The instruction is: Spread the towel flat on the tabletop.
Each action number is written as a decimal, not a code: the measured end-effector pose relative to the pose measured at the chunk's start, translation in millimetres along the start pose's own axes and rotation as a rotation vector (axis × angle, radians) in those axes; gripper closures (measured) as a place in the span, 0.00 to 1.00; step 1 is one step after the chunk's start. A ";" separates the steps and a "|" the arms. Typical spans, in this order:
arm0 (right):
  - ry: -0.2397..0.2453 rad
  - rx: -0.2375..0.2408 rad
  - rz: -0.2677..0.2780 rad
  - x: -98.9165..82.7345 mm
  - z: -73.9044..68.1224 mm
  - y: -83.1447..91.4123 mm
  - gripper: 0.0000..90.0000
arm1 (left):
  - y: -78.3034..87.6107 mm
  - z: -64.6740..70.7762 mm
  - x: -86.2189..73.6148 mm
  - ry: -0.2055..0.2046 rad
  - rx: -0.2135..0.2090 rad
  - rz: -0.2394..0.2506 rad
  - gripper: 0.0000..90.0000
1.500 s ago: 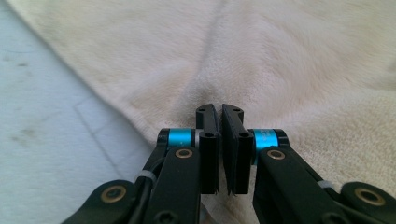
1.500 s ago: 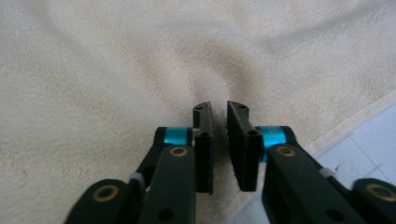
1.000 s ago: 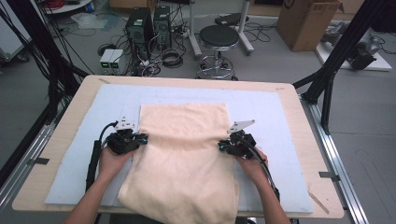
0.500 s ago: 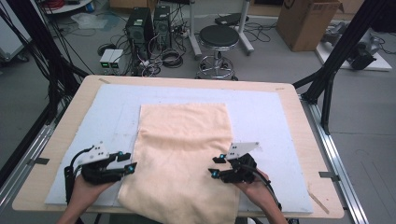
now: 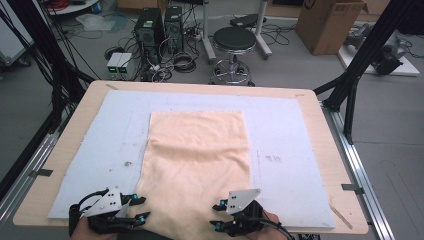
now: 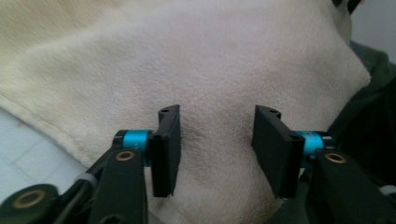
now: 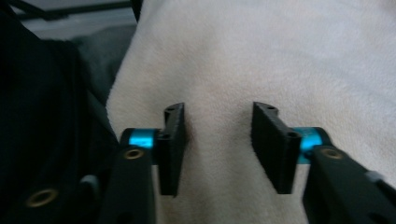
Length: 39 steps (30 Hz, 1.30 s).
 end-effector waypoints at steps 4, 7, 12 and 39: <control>0.013 -0.005 -0.032 0.0 0.9 -3.6 0.91 | -1.4 -1.7 3.6 -0.021 0.011 0.009 0.85; 0.020 -0.003 -0.015 6.3 1.3 3.0 0.93 | 4.2 -2.6 8.7 -0.018 0.017 0.047 0.92; 0.014 -0.016 0.043 21.8 3.8 24.6 0.94 | 23.4 -11.2 28.7 0.020 0.021 0.151 0.93; -0.163 -0.095 0.117 72.2 127.1 32.3 0.67 | -20.9 -109.9 69.5 0.126 0.188 0.133 0.59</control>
Point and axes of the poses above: each handheld gripper's, and its own axes: y roughly backward along the jaws, x roughly out of its top, z roughly to its right, the point moved 4 cm from there along -y, roughly forward along the jaws, and after that the axes turned 6 degrees about -y, right-handed, at the moved point
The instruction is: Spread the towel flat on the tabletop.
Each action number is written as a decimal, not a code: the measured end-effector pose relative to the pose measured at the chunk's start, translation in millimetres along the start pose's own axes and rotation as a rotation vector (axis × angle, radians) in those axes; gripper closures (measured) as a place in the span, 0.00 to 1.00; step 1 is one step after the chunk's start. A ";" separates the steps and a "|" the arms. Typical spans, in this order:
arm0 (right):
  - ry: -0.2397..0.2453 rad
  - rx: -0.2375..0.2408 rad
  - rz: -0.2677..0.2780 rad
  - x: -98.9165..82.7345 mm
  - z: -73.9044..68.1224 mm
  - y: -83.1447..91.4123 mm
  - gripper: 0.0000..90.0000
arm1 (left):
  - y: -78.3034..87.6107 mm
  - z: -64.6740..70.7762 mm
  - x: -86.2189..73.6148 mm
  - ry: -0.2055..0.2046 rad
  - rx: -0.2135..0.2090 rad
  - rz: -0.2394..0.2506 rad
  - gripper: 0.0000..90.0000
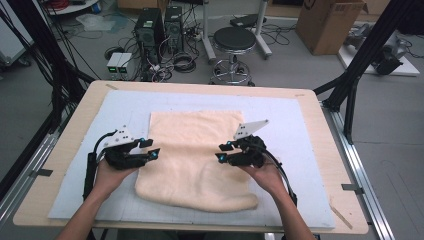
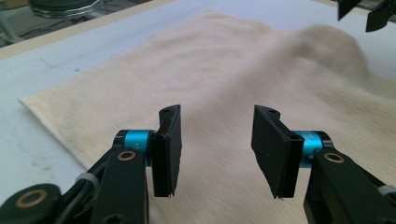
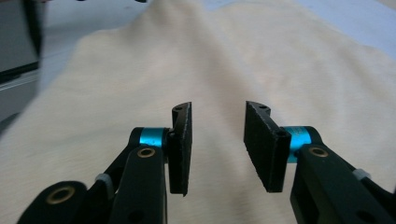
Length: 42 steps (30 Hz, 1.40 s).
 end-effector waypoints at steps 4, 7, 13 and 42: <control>0.034 0.037 -0.022 -18.7 -23.7 5.8 0.63 | 18.2 23.1 -16.5 -0.011 -0.048 0.026 0.55; 0.040 0.082 -0.022 -35.0 -39.2 11.3 0.61 | 27.0 43.9 -31.5 -0.026 -0.118 0.028 0.55; 0.059 0.193 0.000 -57.6 -68.3 25.7 0.55 | 31.8 75.5 -51.6 -0.094 -0.218 -0.040 0.51; 0.010 -0.033 -0.072 -6.7 -5.0 10.7 0.90 | -14.5 -15.9 10.6 0.020 -0.106 -0.041 0.92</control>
Point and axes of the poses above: each handheld gripper's, and its own axes: y roughly backward along the jaws, x roughly out of its top, z roughly to its right, the point moved 4 cm from there along -y, roughly forward along the jaws, and after that the axes turned 6 degrees about -y, right-handed, at the moved point
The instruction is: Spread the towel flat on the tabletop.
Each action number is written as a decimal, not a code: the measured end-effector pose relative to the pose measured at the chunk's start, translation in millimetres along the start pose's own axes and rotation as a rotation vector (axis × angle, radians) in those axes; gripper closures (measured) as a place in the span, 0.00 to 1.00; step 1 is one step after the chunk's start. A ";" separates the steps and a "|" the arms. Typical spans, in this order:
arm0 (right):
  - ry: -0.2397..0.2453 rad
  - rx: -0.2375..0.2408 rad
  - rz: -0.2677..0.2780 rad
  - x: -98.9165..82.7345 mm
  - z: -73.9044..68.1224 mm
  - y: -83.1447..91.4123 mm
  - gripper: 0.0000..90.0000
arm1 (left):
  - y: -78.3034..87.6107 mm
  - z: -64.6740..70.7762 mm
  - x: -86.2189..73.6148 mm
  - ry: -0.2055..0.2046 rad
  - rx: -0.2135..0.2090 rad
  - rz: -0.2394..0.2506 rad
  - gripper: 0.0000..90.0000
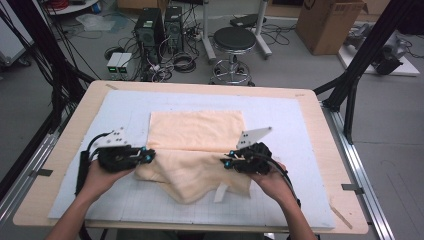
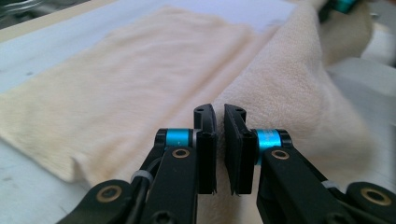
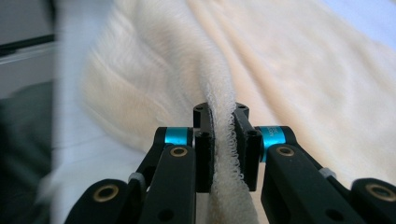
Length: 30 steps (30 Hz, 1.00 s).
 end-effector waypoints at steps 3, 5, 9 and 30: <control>-0.072 -0.041 -0.059 -6.7 26.8 -16.6 0.88 | -33.9 -16.9 -5.3 0.036 0.087 -0.061 0.89; -0.115 -0.057 -0.086 -11.9 39.6 -25.0 0.83 | -47.5 -23.7 -10.2 0.034 0.126 -0.112 0.79; -0.144 -0.054 -0.046 -12.2 45.2 -22.3 0.70 | -39.2 -26.1 -9.6 0.046 0.122 -0.098 0.69; 0.072 0.051 -0.067 -65.4 -11.4 -17.5 0.61 | -16.5 73.1 -50.9 -0.102 -0.135 -0.157 0.57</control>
Point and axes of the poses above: each handheld gripper's, and its own axes: y roughly backward along the jaws, x roughly out of its top, z roughly to its right, the point moved 4 cm from there along -y, roughly forward along the jaws, and after that the axes turned 6 degrees about -y, right-handed, at the moved point
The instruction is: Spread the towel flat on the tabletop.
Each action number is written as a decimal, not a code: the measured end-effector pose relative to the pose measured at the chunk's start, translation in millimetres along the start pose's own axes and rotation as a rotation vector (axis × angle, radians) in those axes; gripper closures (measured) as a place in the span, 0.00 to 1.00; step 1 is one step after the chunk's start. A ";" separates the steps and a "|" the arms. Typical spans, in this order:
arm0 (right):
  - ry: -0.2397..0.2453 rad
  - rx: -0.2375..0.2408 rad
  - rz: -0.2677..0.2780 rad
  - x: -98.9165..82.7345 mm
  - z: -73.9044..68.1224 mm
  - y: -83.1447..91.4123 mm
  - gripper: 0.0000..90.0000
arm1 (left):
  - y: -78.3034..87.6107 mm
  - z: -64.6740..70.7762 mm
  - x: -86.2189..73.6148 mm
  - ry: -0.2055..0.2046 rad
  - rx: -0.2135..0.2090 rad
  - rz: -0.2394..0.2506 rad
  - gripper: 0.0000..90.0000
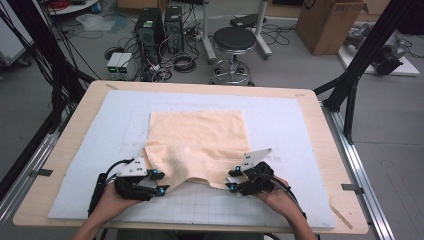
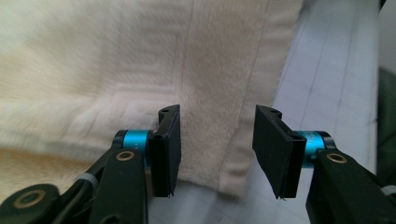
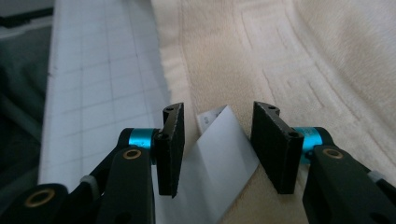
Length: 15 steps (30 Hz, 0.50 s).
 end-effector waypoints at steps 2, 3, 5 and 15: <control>0.016 -0.018 -0.007 -1.2 -0.3 -3.2 0.64 | -4.8 -0.1 -1.7 -0.012 0.002 -0.024 0.58; 0.017 -0.021 -0.009 -1.3 -0.2 -3.8 0.65 | -6.1 -0.2 -2.1 -0.019 0.012 -0.030 0.60; 0.033 -0.029 -0.015 -1.4 0.0 -5.8 0.71 | -7.1 -0.8 -1.9 -0.027 0.036 -0.036 0.66; 0.011 0.018 -0.008 0.3 -0.6 -4.5 0.95 | -2.8 -3.6 -0.1 -0.007 0.058 -0.016 0.95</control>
Point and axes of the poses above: each handheld gripper's, and its own axes: y roughly backward along the jaws, x roughly out of its top, z roughly to its right, the point moved 4 cm from there along -y, roughly forward along the jaws, and after that the axes turned 6 degrees about -y, right-handed, at the moved point
